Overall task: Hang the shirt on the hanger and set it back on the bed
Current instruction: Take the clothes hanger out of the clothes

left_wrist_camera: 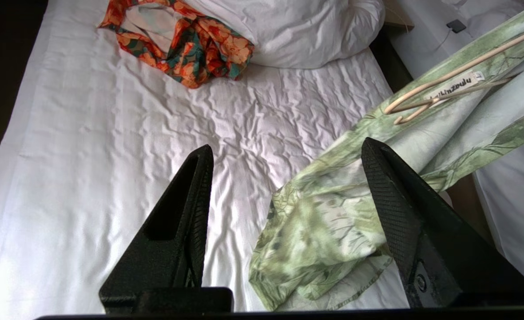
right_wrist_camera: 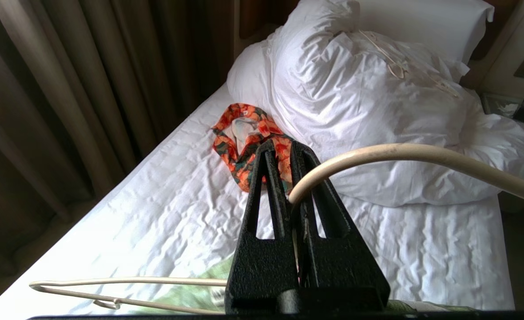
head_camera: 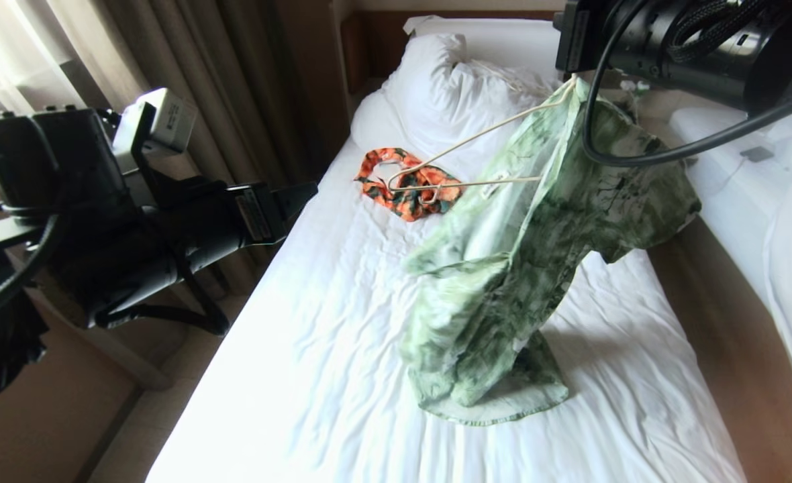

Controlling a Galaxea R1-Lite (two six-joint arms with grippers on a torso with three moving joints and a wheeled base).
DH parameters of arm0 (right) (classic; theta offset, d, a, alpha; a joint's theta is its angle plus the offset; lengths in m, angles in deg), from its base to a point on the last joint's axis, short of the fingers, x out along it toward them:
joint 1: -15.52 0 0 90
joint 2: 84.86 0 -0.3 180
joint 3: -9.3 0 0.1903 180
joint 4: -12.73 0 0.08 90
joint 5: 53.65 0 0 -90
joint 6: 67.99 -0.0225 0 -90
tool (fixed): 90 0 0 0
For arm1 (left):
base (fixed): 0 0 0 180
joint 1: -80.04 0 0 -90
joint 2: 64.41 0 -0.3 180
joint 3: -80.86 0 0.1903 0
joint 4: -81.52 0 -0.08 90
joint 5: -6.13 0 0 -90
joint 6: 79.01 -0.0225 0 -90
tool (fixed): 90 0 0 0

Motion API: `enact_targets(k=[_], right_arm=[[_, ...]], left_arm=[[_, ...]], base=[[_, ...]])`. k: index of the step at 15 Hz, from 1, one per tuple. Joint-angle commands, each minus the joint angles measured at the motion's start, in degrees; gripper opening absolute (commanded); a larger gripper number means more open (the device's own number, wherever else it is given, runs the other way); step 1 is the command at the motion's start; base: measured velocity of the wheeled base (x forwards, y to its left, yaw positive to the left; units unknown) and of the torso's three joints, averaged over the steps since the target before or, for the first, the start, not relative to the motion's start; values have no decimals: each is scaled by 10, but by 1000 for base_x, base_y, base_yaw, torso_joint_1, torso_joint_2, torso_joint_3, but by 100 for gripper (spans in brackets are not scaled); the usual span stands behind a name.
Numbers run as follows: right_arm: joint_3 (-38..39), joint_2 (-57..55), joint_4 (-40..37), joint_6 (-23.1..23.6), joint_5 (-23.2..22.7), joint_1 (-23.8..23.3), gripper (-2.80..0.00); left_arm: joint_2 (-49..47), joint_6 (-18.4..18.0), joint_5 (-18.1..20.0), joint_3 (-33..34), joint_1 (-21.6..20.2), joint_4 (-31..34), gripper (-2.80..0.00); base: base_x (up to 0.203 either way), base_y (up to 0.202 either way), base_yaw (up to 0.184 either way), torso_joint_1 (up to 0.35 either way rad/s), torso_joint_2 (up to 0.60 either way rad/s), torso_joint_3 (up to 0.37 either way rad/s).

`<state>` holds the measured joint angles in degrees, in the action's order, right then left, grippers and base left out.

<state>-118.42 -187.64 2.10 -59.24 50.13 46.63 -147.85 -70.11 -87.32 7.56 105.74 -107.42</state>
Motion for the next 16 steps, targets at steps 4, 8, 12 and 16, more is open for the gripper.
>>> enact_targets(k=[4,8,12,16], right_arm=[[21,-8,11,-2,1,0,-280],[72,-20,75,-11,1,0,-280],[114,-30,96,-184,37,8,-280],[165,-45,71,-363,56,1,-280]], left_arm=[[-3,4,5,27,-21,-19,-280],[16,2,7,63,-67,-46,-280],[49,-3,21,112,-126,-43,-280],[73,-4,21,149,-141,-43,-280]], base=[[0,0,0,0,0,0],[0,0,0,0,0,0],[0,0,0,0,0,0],[0,0,0,0,0,0]])
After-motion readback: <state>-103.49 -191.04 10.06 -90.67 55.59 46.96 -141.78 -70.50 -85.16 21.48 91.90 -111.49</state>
